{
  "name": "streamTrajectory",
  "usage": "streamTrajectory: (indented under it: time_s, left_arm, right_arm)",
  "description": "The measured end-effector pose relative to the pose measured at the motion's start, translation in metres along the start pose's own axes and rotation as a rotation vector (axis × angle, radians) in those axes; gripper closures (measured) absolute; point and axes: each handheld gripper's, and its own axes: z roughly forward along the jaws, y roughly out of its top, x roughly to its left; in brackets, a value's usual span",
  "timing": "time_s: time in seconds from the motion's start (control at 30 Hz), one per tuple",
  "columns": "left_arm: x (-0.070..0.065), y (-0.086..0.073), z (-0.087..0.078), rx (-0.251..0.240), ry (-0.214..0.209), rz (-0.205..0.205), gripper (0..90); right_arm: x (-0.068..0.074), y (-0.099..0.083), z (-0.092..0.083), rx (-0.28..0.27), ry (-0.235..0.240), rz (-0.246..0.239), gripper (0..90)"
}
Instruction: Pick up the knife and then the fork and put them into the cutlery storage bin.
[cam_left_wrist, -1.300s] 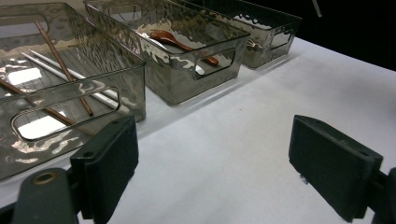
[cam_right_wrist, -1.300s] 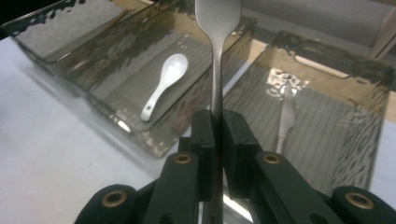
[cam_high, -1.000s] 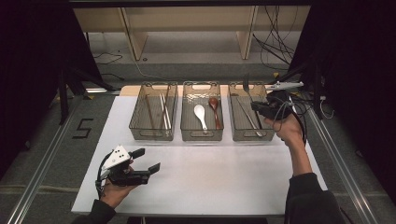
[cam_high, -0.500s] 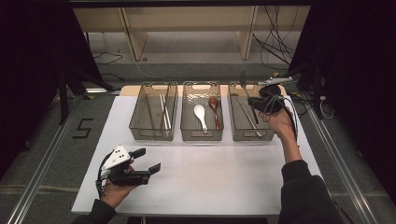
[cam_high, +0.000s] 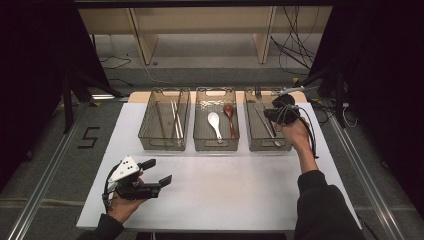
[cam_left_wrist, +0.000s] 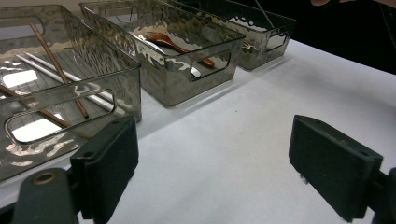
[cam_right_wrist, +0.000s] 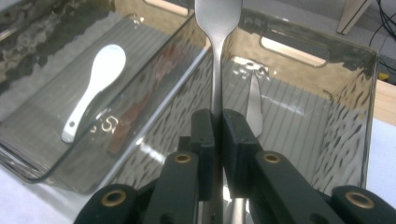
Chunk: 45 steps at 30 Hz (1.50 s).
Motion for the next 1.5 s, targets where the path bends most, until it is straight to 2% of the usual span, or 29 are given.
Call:
streamTrajectory:
  time_s: [0.23,0.43,0.67,0.73,0.8,0.9,1.03,1.17,1.3,1.5]
  left_arm:
    - [-0.001,0.000,0.001,0.001,-0.002,0.000,15.8]
    - [0.000,0.000,0.000,0.001,0.000,0.000,15.7]
    - [-0.001,0.000,0.000,-0.001,0.000,0.000,15.7]
    - [-0.001,0.000,0.001,0.001,-0.002,0.001,15.7]
    - [-0.001,0.000,0.001,0.007,-0.002,0.008,15.7]
    - [-0.001,0.000,0.001,0.004,-0.001,0.003,15.8]
    - [-0.001,0.000,0.001,0.003,-0.001,0.001,15.7]
    - [-0.001,0.000,0.001,0.002,-0.002,0.001,15.7]
    - [-0.001,0.000,0.001,0.002,-0.001,0.000,15.7]
    - [-0.001,0.000,0.001,0.006,0.000,0.002,15.7]
  right_arm:
    - [-0.002,-0.011,0.008,0.035,-0.010,0.002,84.3]
    - [0.000,-0.012,0.011,0.044,-0.022,-0.011,84.2]
    - [0.003,-0.015,0.017,0.090,-0.039,-0.013,82.6]
    - [0.003,-0.017,0.018,0.095,-0.033,-0.010,79.6]
    - [0.003,-0.016,0.017,0.092,-0.034,-0.004,70.7]
    - [0.005,-0.016,0.014,0.092,-0.031,-0.017,67.3]
    - [0.008,-0.015,0.008,0.082,-0.009,-0.015,57.0]
    - [0.018,-0.016,-0.001,0.064,0.022,-0.041,47.9]
    - [0.030,-0.019,-0.016,0.021,0.107,-0.039,41.4]
    - [0.051,-0.028,-0.035,-0.043,0.164,-0.047,33.5]
